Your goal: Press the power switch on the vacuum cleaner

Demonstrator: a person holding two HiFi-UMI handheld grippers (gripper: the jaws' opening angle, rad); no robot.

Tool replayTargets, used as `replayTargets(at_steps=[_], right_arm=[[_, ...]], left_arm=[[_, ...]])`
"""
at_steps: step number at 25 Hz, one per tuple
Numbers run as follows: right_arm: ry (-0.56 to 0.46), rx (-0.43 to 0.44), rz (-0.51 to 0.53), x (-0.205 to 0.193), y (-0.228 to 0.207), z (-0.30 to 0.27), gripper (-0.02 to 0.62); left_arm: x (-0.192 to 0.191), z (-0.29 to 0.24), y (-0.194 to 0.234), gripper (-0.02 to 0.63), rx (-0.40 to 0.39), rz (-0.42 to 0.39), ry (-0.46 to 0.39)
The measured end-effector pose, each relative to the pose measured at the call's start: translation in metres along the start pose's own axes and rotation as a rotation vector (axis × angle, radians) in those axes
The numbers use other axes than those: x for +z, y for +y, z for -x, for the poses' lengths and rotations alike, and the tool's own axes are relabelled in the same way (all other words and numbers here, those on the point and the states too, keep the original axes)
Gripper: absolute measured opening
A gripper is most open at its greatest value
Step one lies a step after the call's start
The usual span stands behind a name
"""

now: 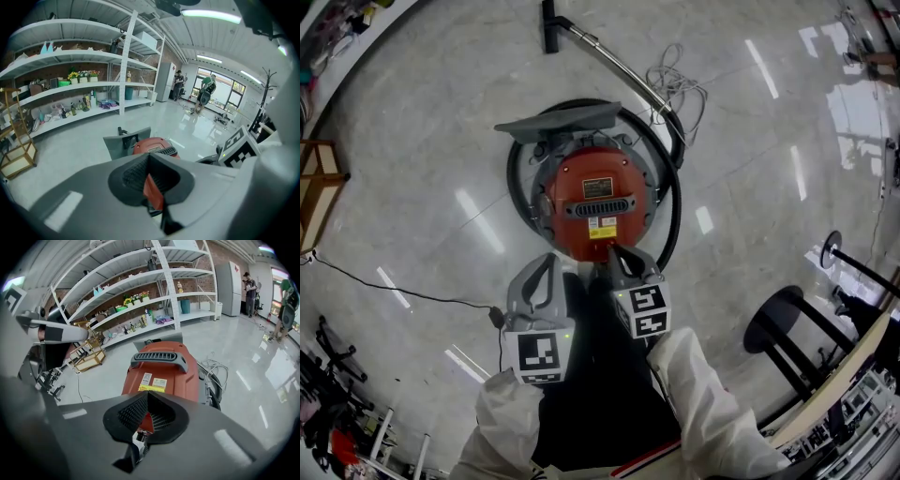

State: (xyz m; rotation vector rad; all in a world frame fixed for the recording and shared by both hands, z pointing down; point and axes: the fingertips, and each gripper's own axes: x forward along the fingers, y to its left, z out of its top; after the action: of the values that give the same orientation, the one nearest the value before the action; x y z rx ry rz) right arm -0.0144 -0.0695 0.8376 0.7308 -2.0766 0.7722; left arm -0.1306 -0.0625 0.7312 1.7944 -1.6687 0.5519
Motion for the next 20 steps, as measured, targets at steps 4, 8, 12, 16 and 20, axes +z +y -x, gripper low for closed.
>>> replayTargets(at_steps=[4, 8, 12, 16, 20], right_arm=[[0.017, -0.006, 0.011, -0.007, -0.001, -0.006, 0.0], [0.037, -0.011, 0.005, -0.015, -0.004, -0.011, 0.0], [0.051, -0.002, -0.004, -0.02, -0.003, -0.013, 0.0], [0.047, -0.001, 0.005, -0.019, -0.004, -0.014, 0.0], [0.053, 0.005, 0.012, -0.019, -0.003, -0.014, 0.002]], left_arm=[[0.0, 0.001, 0.0, 0.0, 0.001, 0.002, 0.002], [-0.002, 0.001, 0.0, 0.0, 0.001, 0.002, 0.006], [-0.002, 0.002, 0.0, 0.0, 0.002, 0.008, 0.008], [-0.003, 0.001, -0.001, 0.0, 0.0, 0.009, 0.011], [-0.002, 0.0, -0.004, 0.0, -0.003, 0.01, 0.014]])
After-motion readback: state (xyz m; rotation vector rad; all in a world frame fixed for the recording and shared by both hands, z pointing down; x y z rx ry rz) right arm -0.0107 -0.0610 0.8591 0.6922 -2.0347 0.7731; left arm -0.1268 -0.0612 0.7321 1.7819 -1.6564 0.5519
